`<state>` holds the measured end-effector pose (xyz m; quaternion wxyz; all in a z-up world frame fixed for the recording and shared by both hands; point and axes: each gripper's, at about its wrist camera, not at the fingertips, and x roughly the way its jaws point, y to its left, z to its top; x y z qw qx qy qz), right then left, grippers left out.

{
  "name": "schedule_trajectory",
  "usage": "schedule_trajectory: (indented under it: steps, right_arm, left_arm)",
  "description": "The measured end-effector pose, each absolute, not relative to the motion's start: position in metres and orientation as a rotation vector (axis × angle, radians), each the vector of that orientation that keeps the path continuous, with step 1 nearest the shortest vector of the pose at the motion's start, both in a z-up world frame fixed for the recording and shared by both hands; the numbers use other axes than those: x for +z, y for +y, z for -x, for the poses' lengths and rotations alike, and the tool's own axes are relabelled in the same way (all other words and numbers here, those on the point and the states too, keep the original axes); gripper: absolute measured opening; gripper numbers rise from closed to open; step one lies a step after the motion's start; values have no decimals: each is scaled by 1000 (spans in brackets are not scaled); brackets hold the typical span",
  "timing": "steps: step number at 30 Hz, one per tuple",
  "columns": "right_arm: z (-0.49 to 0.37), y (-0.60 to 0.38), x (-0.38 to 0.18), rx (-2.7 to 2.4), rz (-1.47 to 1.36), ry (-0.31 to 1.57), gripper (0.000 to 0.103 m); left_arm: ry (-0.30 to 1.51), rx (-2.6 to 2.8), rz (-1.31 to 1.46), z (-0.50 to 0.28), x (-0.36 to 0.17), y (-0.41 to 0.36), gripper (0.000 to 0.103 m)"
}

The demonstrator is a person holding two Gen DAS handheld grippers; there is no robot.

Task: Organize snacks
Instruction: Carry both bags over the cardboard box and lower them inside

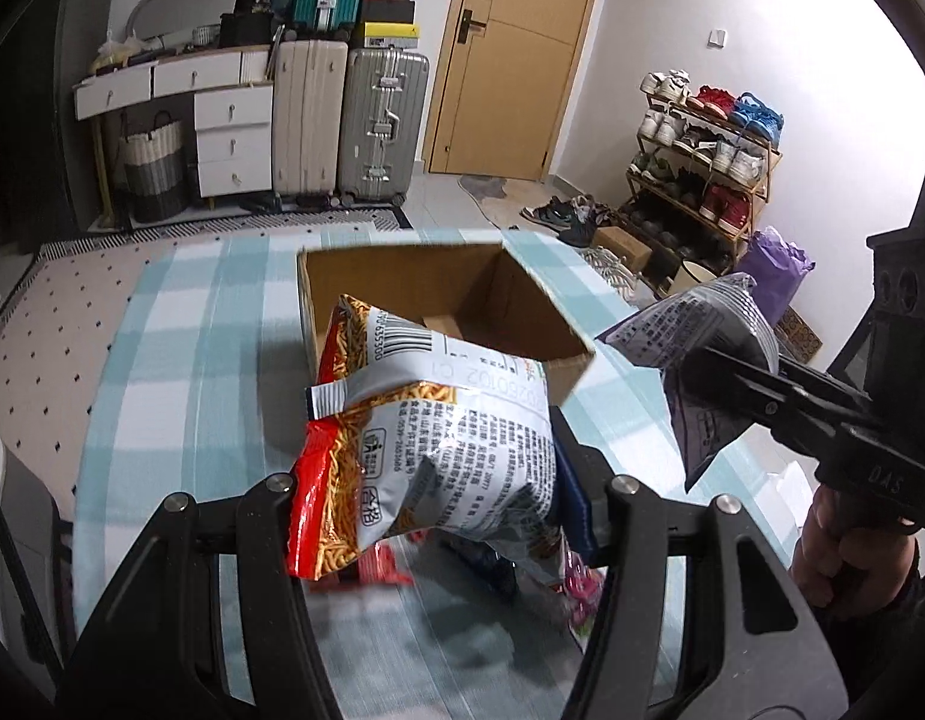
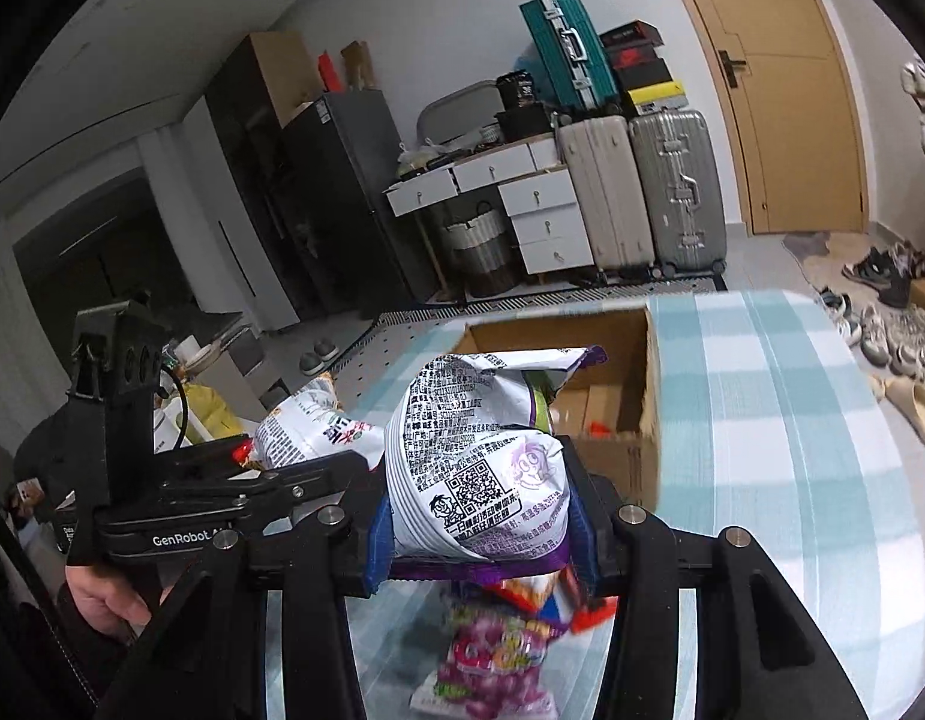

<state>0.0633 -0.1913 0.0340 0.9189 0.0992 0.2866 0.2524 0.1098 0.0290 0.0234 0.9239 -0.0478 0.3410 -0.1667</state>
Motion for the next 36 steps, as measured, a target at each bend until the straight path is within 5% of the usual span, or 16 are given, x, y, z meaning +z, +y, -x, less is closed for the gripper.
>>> schedule_trajectory:
  steps: [16,36]
  right_arm:
    - [-154,-178,59,523,-166,613,46]
    - [-237,-170,8,508,-151,713,47]
  left_arm:
    - [721,-308,59,-226,53,20,54]
    - [791,-312,94,-321,-8,13,55]
